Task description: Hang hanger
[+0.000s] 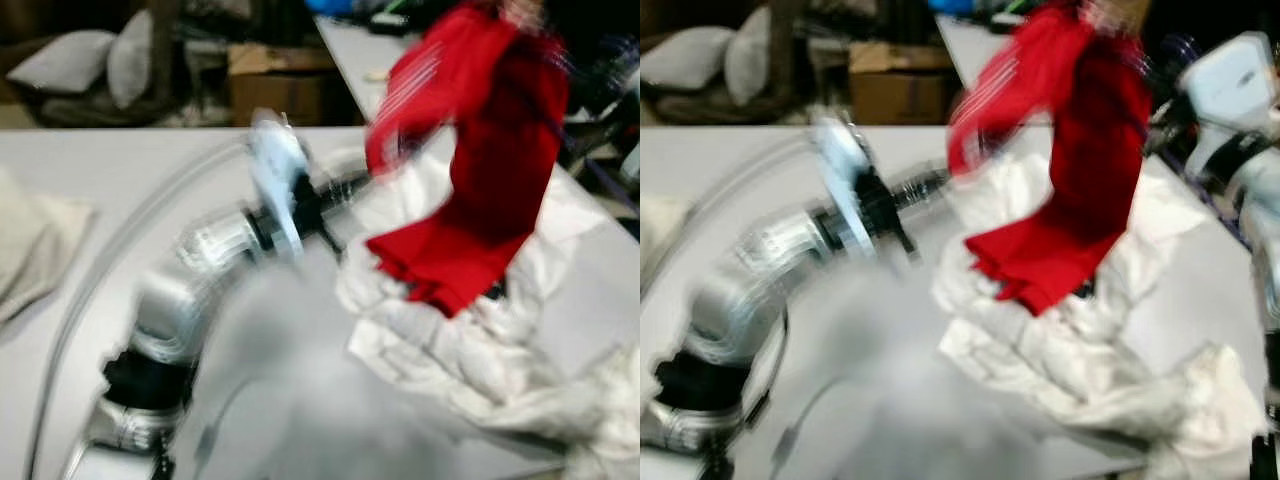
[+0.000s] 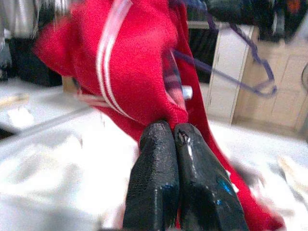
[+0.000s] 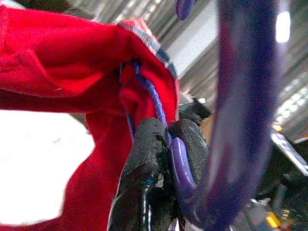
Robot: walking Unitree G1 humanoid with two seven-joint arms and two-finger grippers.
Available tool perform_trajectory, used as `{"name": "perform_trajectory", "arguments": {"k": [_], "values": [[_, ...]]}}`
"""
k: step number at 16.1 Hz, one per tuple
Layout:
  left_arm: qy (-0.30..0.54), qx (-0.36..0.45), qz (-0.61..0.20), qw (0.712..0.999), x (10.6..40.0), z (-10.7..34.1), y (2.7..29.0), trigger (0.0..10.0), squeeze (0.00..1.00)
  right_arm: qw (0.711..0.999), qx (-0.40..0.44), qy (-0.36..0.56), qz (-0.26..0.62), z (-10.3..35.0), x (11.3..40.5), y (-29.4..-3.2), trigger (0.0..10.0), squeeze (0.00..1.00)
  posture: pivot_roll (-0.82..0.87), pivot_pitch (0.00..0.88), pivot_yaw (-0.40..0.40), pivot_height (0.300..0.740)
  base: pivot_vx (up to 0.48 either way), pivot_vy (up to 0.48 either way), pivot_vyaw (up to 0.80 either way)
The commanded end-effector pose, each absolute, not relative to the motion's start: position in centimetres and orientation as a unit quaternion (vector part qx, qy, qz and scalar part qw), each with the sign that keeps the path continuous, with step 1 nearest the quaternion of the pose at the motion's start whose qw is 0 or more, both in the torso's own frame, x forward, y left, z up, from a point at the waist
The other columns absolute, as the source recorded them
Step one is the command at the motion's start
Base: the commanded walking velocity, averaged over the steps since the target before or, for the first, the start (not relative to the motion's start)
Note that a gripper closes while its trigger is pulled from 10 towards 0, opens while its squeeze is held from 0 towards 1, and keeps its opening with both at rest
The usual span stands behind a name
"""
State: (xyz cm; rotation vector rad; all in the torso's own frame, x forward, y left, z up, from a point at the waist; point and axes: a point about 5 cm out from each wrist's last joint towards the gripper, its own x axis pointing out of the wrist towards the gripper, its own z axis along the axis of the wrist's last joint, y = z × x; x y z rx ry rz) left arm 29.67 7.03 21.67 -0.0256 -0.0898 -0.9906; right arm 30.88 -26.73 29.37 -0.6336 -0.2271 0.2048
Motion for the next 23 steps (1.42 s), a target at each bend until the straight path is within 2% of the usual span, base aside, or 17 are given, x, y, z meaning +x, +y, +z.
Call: {"name": "perform_trajectory", "arguments": {"k": [1,5,6,7,8,10,15,17,19,20,21,22,23], "values": [[-0.052,0.005,-0.498,0.866,28.6,22.2,5.4,10.0,0.00,0.926,-0.340,-0.146,0.068,31.2,29.9,-27.5,10.0,0.00,0.01,0.000,-0.042,0.740,0.000,0.000,0.00],[-0.024,-0.030,-0.538,0.842,27.0,21.2,3.2,10.0,0.00,0.916,-0.382,-0.074,0.100,28.6,29.1,-28.6,10.0,0.00,0.00,0.000,-0.025,0.740,0.000,0.000,0.00],[-0.014,-0.033,-0.537,0.843,27.0,20.9,2.7,10.0,0.00,0.900,-0.396,0.006,0.181,26.0,28.3,-28.2,10.0,0.00,-0.01,0.000,-0.023,0.740,0.000,0.000,0.00],[-0.003,-0.025,-0.525,0.851,27.2,20.6,2.4,10.0,0.00,0.873,-0.401,0.086,0.265,23.2,26.9,-27.5,10.0,0.00,-0.01,0.000,-0.021,0.740,0.000,0.000,0.00],[0.000,-0.016,-0.509,0.860,27.6,20.4,2.5,10.0,0.00,0.850,-0.393,0.133,0.323,21.6,25.6,-26.9,10.0,0.00,-0.01,0.000,-0.021,0.740,0.000,0.000,0.00],[-0.002,-0.009,-0.484,0.875,28.2,20.6,2.9,10.0,0.00,0.830,-0.377,0.168,0.375,20.8,24.2,-26.2,10.0,0.00,-0.01,0.000,-0.021,0.740,0.000,0.000,0.00],[-0.012,0.024,-0.334,0.942,31.9,20.7,5.8,10.0,0.00,0.794,-0.341,0.223,0.451,23.9,20.7,-26.4,10.0,0.00,-0.01,0.006,-0.011,0.740,0.000,0.000,0.00],[-0.005,0.050,-0.321,0.946,32.5,20.1,6.3,10.0,0.00,0.793,-0.357,0.226,0.440,25.4,20.1,-27.2,10.0,0.00,-0.02,0.009,-0.008,0.740,0.000,0.000,0.00],[0.016,0.047,-0.332,0.942,32.6,19.0,6.3,10.0,0.00,0.807,-0.343,0.207,0.434,27.9,19.4,-27.9,10.0,0.00,-0.02,0.008,-0.007,0.740,0.000,0.000,0.00],[0.029,0.045,-0.346,0.937,32.3,18.3,6.3,10.0,0.29,0.817,-0.326,0.172,0.444,29.3,19.0,-27.8,10.0,0.00,-0.02,0.008,-0.007,0.740,0.000,0.000,0.00],[0.036,0.048,-0.354,0.933,32.2,17.9,6.3,10.0,0.75,0.823,-0.311,0.149,0.451,30.2,18.8,-27.8,10.0,0.00,-0.02,0.010,-0.006,0.740,0.000,0.000,0.00],[0.051,0.049,-0.381,0.922,31.6,17.0,6.2,10.0,1.00,0.836,-0.287,0.122,0.452,31.3,18.5,-28.0,10.0,0.00,-0.02,0.010,-0.005,0.740,0.000,0.000,0.00],[0.060,0.039,-0.412,0.908,30.9,16.6,5.9,10.0,1.00,0.847,-0.272,0.102,0.444,31.9,18.5,-28.3,10.0,0.00,-0.02,0.010,-0.005,0.740,0.000,0.000,0.00]]}}
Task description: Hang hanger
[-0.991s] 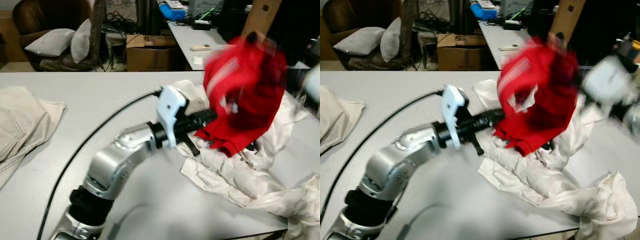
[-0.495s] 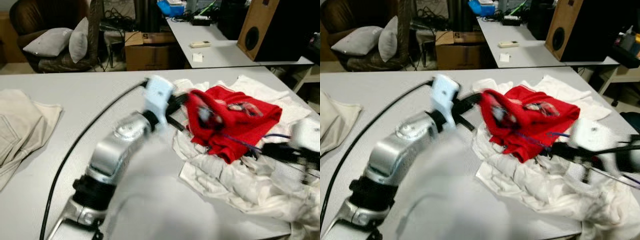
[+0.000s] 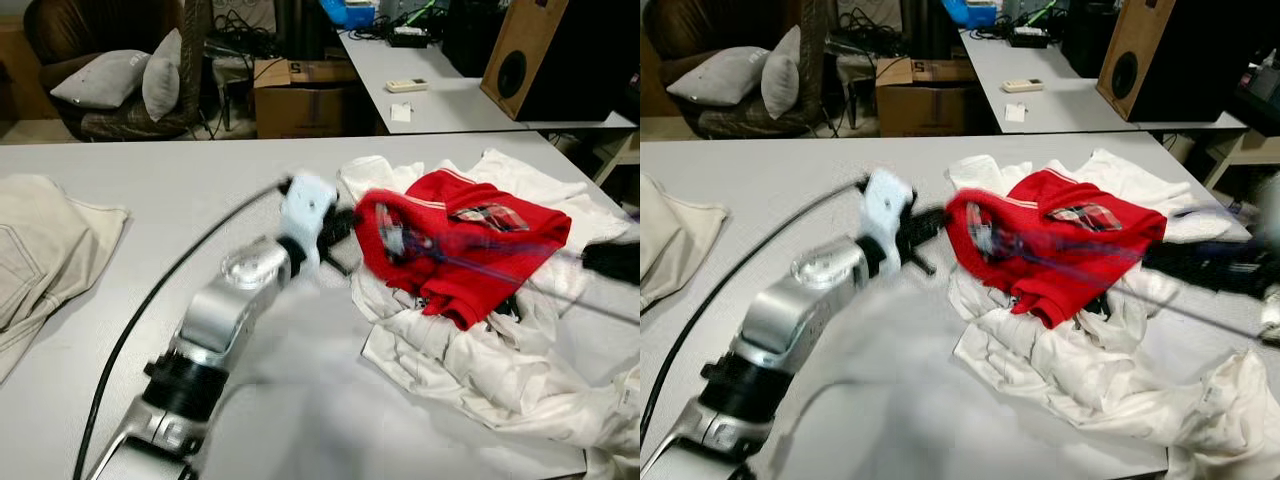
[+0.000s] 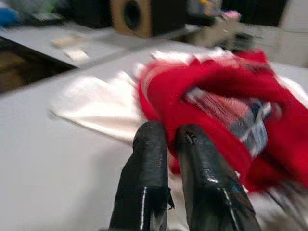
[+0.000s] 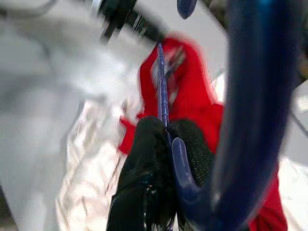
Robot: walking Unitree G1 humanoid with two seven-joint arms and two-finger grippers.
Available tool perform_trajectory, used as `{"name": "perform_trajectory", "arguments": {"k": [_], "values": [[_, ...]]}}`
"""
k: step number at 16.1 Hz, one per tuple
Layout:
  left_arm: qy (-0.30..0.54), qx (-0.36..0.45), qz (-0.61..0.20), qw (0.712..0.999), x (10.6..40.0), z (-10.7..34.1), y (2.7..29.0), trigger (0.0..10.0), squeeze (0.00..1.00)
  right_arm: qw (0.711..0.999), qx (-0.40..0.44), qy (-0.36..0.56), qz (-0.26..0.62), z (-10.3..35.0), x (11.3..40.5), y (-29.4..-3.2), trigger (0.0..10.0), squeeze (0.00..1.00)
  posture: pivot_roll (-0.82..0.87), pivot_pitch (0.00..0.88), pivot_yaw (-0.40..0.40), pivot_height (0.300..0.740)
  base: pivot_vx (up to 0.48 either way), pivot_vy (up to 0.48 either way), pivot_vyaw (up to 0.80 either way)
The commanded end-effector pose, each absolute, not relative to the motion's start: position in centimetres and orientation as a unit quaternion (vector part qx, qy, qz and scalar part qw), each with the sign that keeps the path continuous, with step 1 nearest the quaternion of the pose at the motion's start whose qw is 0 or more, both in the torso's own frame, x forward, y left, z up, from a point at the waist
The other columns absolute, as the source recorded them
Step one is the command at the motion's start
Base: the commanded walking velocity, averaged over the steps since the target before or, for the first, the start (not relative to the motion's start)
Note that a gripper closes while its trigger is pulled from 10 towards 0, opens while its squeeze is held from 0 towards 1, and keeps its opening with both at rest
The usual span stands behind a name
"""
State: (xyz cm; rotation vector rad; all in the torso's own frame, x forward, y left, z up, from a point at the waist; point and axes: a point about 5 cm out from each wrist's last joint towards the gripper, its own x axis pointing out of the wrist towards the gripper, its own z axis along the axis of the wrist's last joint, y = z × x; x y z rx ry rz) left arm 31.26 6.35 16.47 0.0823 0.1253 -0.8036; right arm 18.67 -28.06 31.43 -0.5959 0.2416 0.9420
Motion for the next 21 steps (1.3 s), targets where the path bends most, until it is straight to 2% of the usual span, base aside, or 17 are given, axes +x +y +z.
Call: {"name": "perform_trajectory", "arguments": {"k": [1,2,3,5,6,9,11,13,15,16,17,18,19,20,21], "values": [[0.064,0.022,-0.447,0.892,30.0,16.7,5.6,10.0,1.00,0.860,-0.266,0.086,0.427,32.0,18.9,-28.4,10.0,0.00,-0.02,0.010,-0.005,0.740,0.000,0.000,0.00],[0.066,0.008,-0.488,0.870,29.1,16.9,5.4,10.0,1.00,0.873,-0.261,0.075,0.406,32.0,19.5,-28.5,10.0,0.00,-0.02,0.010,-0.005,0.740,0.000,0.000,0.00],[0.062,0.008,-0.545,0.836,27.6,17.2,5.4,10.0,1.00,0.890,-0.258,0.081,0.366,31.2,20.5,-28.8,10.0,0.00,-0.02,0.010,-0.005,0.740,0.000,0.000,0.00],[0.064,0.030,-0.606,0.793,25.8,17.4,6.1,10.0,1.00,0.925,-0.221,0.076,0.300,29.2,22.7,-28.8,10.0,0.00,-0.01,0.010,-0.006,0.740,0.000,0.000,0.00],[0.066,0.037,-0.627,0.775,25.1,17.7,6.6,10.0,1.00,0.935,-0.185,0.071,0.295,28.3,23.5,-28.1,10.0,0.00,0.00,0.009,-0.010,0.740,0.000,0.000,0.00],[0.078,0.056,-0.655,0.750,24.0,18.5,8.2,10.0,1.00,0.952,-0.118,0.059,0.275,27.0,25.3,-26.0,10.0,0.00,0.02,0.013,-0.031,0.740,0.000,0.000,0.00],[0.114,0.103,-0.636,0.757,23.9,17.6,9.7,10.0,1.00,0.954,-0.076,0.051,0.287,26.4,26.2,-23.9,10.0,0.00,0.03,0.015,-0.042,0.740,0.000,0.000,0.00],[0.144,0.174,-0.595,0.771,24.6,16.4,10.7,10.0,1.00,0.952,-0.065,0.060,0.292,26.0,26.3,-23.1,10.0,0.00,0.04,0.003,-0.038,0.740,0.000,0.000,0.00],[0.156,0.176,-0.593,0.771,24.7,16.2,10.9,10.0,1.00,0.949,-0.063,0.064,0.303,25.8,26.2,-22.7,10.0,0.00,0.04,0.006,-0.037,0.740,0.000,0.000,0.00],[0.174,0.190,-0.576,0.776,24.9,15.5,11.8,10.0,1.00,0.946,-0.075,0.067,0.309,25.5,26.2,-21.9,10.0,0.00,0.03,0.015,-0.038,0.740,0.000,0.000,0.00],[0.169,0.190,-0.562,0.787,25.1,15.4,12.4,10.0,1.00,0.945,-0.079,0.060,0.312,25.6,26.2,-21.6,10.0,0.00,0.03,0.015,-0.032,0.740,0.000,0.000,0.00],[0.138,0.166,-0.525,0.823,25.3,15.6,13.4,10.0,1.00,0.942,-0.083,0.037,0.323,26.1,25.8,-20.9,10.0,0.00,0.03,0.008,-0.026,0.740,0.000,0.000,0.00],[0.123,0.143,-0.508,0.841,25.4,15.9,13.7,10.0,1.00,0.943,-0.076,0.031,0.322,26.1,25.7,-20.7,10.0,0.00,0.03,0.002,-0.024,0.740,0.000,0.000,0.00],[0.087,0.104,-0.470,0.872,25.5,16.8,14.4,10.0,0.69,0.951,-0.055,0.030,0.302,26.1,25.6,-20.4,10.0,0.00,0.03,0.000,-0.022,0.740,0.000,0.000,0.00],[0.072,0.087,-0.431,0.895,25.7,17.3,15.0,10.0,0.05,0.953,-0.044,0.030,0.299,25.8,25.5,-20.0,10.0,0.00,0.04,0.000,-0.025,0.740,0.000,0.000,0.00]]}}
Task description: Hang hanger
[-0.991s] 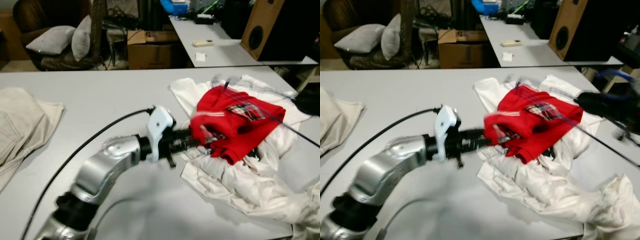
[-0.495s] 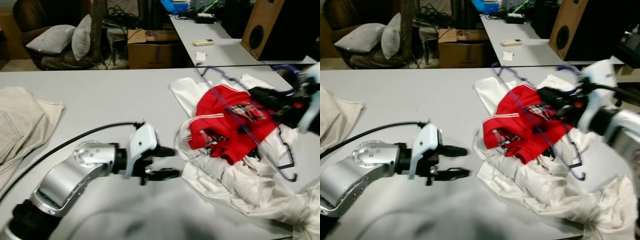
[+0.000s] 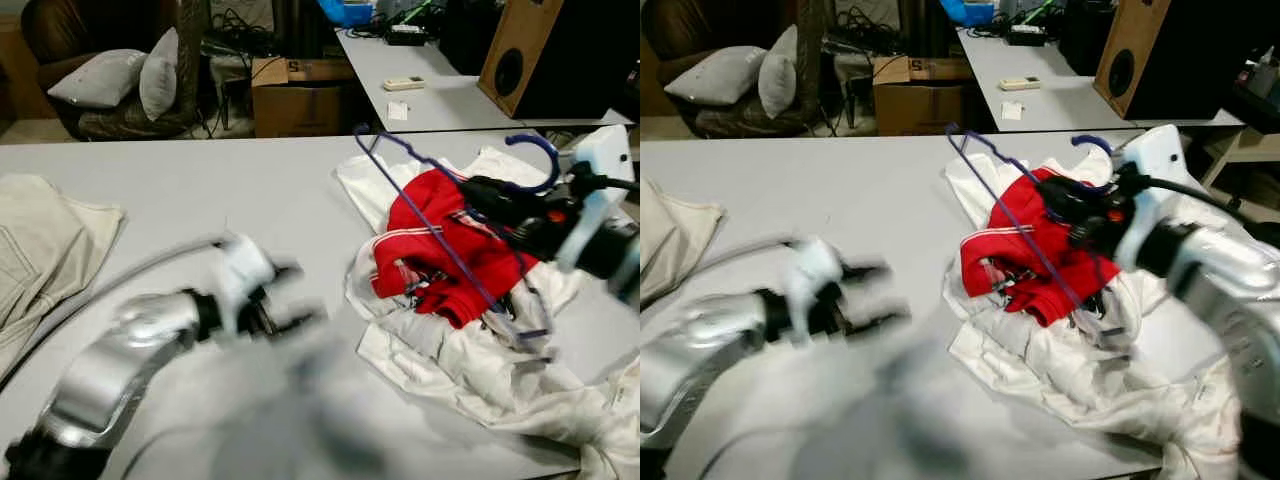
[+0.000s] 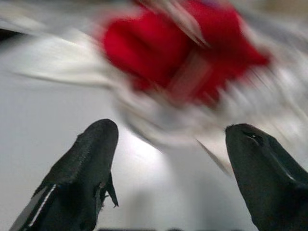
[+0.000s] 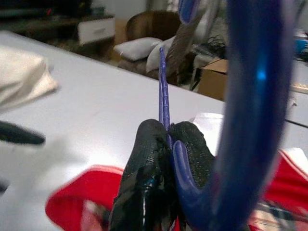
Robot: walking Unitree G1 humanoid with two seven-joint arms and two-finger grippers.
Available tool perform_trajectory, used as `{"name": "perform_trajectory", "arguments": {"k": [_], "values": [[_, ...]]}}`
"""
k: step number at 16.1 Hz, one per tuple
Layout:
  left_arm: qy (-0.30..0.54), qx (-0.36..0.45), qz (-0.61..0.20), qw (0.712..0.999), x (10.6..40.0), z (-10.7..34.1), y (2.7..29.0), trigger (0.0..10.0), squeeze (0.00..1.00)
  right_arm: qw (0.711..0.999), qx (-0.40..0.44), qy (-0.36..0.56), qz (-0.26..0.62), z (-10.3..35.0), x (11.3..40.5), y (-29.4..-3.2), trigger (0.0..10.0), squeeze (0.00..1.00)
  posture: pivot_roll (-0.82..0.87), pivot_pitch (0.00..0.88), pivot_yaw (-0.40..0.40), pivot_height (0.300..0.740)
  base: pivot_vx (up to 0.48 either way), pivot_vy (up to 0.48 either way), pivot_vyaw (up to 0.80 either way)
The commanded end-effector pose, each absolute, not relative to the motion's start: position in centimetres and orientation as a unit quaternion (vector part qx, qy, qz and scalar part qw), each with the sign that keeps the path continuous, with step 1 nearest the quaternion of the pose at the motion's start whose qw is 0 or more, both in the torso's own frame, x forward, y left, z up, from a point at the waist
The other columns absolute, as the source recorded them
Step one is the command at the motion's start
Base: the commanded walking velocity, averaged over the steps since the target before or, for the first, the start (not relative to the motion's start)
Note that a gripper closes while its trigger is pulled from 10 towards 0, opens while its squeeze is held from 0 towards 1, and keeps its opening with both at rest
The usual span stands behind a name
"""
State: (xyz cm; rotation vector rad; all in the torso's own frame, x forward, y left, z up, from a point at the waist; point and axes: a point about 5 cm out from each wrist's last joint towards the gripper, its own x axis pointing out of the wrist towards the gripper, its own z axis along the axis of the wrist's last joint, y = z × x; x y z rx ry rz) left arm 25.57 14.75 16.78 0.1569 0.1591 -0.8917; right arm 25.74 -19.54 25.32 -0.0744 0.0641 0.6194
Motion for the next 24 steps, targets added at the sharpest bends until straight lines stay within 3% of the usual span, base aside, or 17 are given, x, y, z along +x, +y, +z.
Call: {"name": "perform_trajectory", "arguments": {"k": [1,3,6,12,15,24], "values": [[0.013,0.066,-0.339,0.939,26.0,19.1,16.3,10.0,0.00,0.959,-0.011,0.020,0.281,25.7,25.6,-18.6,10.0,0.00,0.04,0.011,-0.037,0.740,0.000,0.000,0.00],[-0.018,0.049,-0.276,0.960,25.8,20.4,17.0,10.0,0.00,0.962,0.009,0.001,0.273,26.0,25.3,-17.0,10.0,0.00,0.05,0.009,-0.024,0.740,0.000,0.000,0.00],[-0.005,0.052,-0.250,0.967,24.4,19.9,16.2,10.0,0.00,0.972,0.043,0.023,0.231,23.8,24.7,-15.5,10.0,0.00,0.06,0.000,-0.004,0.740,0.000,0.000,0.00],[0.020,0.031,-0.170,0.985,23.9,18.6,16.1,10.0,0.00,0.987,-0.015,0.008,0.161,21.6,24.3,-14.3,10.0,0.00,0.08,0.000,-0.014,0.740,0.000,0.342,0.00],[0.025,0.033,-0.157,0.987,24.1,18.5,16.2,10.0,0.00,0.984,-0.002,-0.014,0.180,21.8,24.8,-13.0,10.0,0.00,0.07,0.000,-0.031,0.740,0.000,0.356,0.00],[0.037,0.032,-0.149,0.988,24.5,17.9,16.1,10.0,0.00,0.989,0.022,0.031,0.141,18.3,23.3,-14.7,10.0,0.00,0.07,0.002,0.003,0.740,0.000,0.355,0.00]]}}
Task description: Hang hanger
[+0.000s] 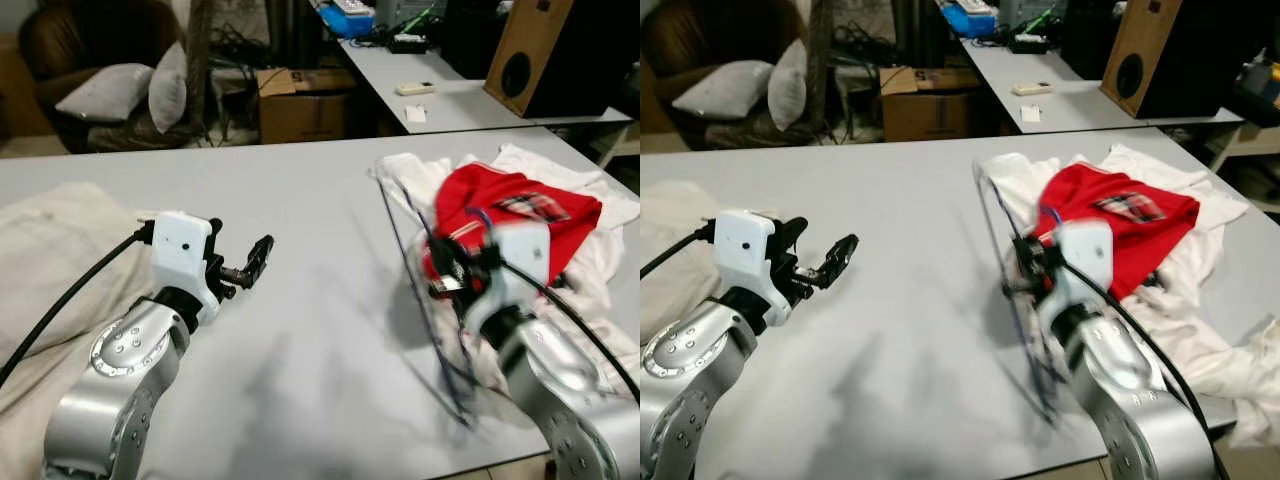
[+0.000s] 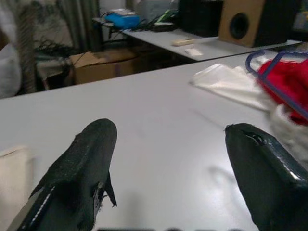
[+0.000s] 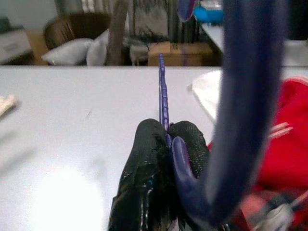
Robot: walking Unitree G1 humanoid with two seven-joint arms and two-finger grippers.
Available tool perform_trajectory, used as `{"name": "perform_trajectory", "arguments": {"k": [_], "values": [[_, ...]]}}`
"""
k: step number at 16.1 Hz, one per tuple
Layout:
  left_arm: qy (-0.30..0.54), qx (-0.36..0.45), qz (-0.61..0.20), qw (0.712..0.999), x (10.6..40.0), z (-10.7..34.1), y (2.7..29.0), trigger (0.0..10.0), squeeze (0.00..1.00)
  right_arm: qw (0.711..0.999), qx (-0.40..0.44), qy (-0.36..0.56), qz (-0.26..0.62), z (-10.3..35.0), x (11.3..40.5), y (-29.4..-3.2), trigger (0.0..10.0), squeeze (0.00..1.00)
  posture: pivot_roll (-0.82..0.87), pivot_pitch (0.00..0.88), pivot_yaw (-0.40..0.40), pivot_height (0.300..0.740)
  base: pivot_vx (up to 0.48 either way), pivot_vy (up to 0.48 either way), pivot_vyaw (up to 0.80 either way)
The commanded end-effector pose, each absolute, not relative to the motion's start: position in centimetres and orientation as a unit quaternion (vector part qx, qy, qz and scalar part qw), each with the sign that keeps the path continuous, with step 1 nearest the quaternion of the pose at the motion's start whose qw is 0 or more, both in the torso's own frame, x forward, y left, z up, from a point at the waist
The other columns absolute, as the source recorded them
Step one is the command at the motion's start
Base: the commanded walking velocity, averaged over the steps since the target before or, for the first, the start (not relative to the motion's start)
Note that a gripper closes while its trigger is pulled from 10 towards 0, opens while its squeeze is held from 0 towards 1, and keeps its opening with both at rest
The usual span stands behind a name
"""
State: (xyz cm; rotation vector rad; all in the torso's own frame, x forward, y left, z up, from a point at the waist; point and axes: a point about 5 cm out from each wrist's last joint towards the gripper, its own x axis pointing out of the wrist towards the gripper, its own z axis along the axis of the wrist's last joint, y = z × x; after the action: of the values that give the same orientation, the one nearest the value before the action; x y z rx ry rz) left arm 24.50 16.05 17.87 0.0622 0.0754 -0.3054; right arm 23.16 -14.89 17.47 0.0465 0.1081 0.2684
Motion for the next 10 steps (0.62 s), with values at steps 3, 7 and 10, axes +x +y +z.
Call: {"name": "perform_trajectory", "arguments": {"k": [3,7,10], "values": [[0.029,0.041,-0.149,0.988,25.1,18.5,16.2,10.0,0.00,0.989,0.023,0.028,0.144,18.3,23.7,-14.4,10.0,0.00,0.07,0.023,-0.012,0.740,0.000,0.371,0.00],[0.021,0.055,-0.147,0.987,24.9,19.1,16.2,10.0,0.00,0.987,0.022,0.020,0.159,18.0,23.6,-14.0,10.0,0.00,0.09,0.008,-0.015,0.740,0.000,0.368,0.00],[0.016,0.056,-0.141,0.988,25.1,19.6,16.6,10.0,0.00,0.986,0.033,0.003,0.165,18.7,24.2,-13.2,10.0,0.00,0.08,0.029,-0.018,0.740,0.000,0.364,0.00]]}}
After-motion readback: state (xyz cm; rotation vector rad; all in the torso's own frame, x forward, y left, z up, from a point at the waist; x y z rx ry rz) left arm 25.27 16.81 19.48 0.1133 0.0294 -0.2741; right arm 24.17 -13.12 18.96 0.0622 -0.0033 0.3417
